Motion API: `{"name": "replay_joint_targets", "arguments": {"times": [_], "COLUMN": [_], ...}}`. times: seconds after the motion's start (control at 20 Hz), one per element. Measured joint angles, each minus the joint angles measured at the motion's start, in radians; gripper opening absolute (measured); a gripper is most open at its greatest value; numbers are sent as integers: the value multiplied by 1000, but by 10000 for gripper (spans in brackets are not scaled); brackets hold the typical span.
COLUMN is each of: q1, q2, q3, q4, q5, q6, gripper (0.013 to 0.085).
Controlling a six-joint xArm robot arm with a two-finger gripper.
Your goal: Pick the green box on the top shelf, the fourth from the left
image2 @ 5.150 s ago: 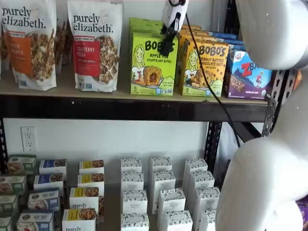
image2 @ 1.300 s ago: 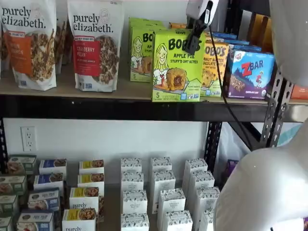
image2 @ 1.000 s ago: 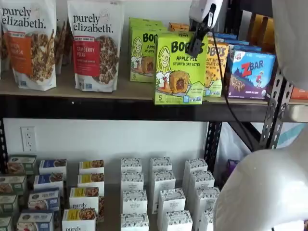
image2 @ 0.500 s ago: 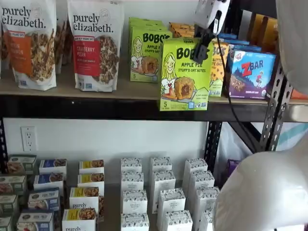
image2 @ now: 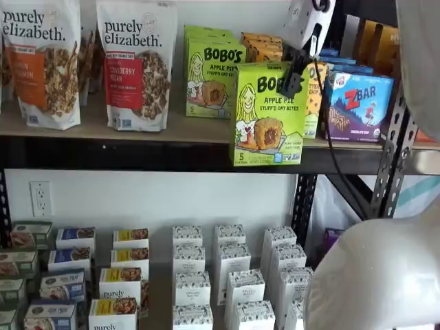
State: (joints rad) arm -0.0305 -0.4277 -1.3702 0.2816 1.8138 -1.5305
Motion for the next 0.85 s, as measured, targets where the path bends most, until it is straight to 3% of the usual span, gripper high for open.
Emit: {"name": "replay_joint_targets", "arguments": {"times": [0.85], "q1": [-37], "q2": [-42], "q3": [67], "q4": [-8], "q5": [-26], "q6": [-45], "gripper": [250]}}
